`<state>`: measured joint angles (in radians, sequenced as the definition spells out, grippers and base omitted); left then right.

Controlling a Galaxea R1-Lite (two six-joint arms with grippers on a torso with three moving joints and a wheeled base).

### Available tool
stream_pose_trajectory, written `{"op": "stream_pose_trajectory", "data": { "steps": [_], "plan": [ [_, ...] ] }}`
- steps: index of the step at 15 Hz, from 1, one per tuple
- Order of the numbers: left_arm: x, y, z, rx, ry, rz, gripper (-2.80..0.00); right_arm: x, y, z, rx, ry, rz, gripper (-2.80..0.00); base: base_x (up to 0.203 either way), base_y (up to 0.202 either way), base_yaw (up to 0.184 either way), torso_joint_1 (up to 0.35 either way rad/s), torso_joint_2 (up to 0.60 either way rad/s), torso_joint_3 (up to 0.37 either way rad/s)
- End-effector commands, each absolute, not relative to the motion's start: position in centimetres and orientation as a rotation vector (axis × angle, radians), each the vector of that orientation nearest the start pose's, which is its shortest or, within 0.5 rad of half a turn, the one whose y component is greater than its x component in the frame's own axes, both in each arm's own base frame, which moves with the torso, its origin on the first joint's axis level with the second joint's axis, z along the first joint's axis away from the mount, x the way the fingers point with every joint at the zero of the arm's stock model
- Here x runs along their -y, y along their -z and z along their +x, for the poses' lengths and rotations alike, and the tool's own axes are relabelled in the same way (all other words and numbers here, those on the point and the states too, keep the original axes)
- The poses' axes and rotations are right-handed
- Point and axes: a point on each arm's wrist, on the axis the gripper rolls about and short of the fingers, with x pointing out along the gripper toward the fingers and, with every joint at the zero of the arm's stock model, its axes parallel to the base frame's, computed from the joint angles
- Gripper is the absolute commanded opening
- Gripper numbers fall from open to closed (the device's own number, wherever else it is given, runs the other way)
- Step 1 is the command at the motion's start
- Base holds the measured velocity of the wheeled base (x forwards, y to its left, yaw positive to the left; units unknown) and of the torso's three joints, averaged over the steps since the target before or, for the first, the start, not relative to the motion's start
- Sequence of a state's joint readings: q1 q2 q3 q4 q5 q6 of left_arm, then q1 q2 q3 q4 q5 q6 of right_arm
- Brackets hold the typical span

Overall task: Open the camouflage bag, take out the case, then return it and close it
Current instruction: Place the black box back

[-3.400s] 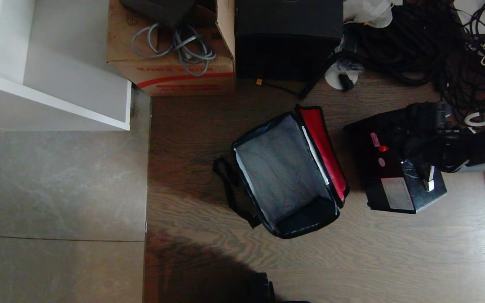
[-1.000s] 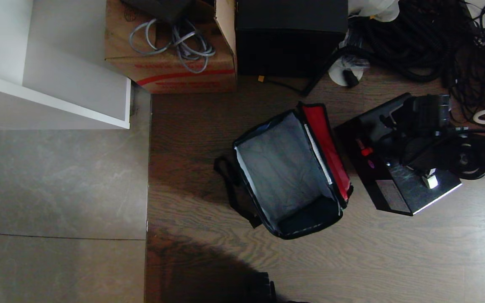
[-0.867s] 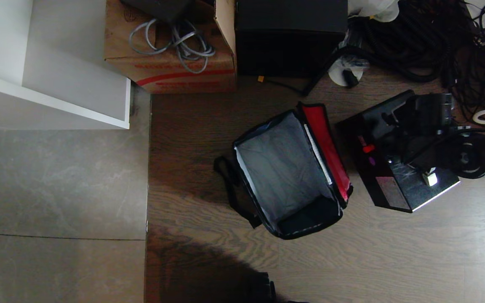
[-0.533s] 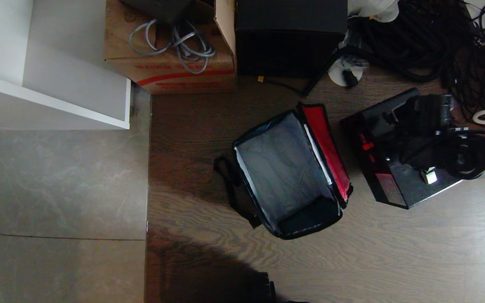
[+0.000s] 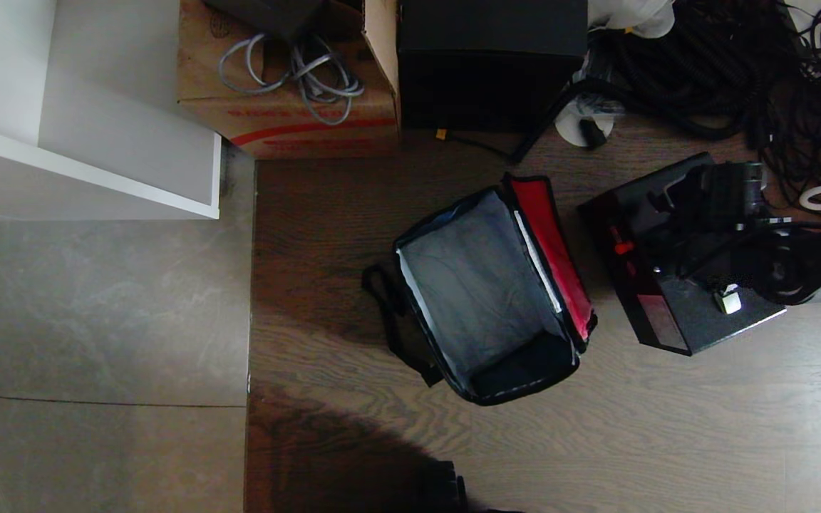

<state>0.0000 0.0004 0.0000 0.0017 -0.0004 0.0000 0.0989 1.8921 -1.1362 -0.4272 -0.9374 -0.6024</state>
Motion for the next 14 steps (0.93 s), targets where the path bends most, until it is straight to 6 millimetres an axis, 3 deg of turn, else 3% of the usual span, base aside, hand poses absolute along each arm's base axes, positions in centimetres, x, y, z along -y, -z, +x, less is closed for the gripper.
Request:
{"op": "stream_pose_trajectory", "data": {
  "steps": [1, 6, 11, 14],
  "plan": [
    [0.0, -7.54, -2.27, -0.003, 0.0, 0.0, -2.8, -1.76, -19.3, 35.9, -0.533, 0.728, -0.729, -2.8, 0.0, 0.0, 0.0, 0.0, 0.0, 0.0],
    [0.0, -7.54, -2.27, -0.003, 0.0, 0.0, -2.8, -1.73, -18.92, 35.57, -0.546, 0.724, -0.735, -2.8, -0.017, 0.0, 0.0, 0.002, 0.0, 0.001],
    [0.0, -7.54, -2.27, -0.003, 0.0, 0.0, -2.8, -1.73, -18.9, 35.61, -0.547, 0.724, -0.736, -2.8, -0.183, 0.0, 0.0, 0.003, 0.0, 0.002],
    [0.0, -7.53, -2.28, -0.002, 0.0, 0.002, -2.8, -1.73, -18.87, 35.59, -0.548, 0.725, -0.736, -2.8, -0.034, 0.0, -0.001, 0.001, 0.0, 0.001]
  ]
}}
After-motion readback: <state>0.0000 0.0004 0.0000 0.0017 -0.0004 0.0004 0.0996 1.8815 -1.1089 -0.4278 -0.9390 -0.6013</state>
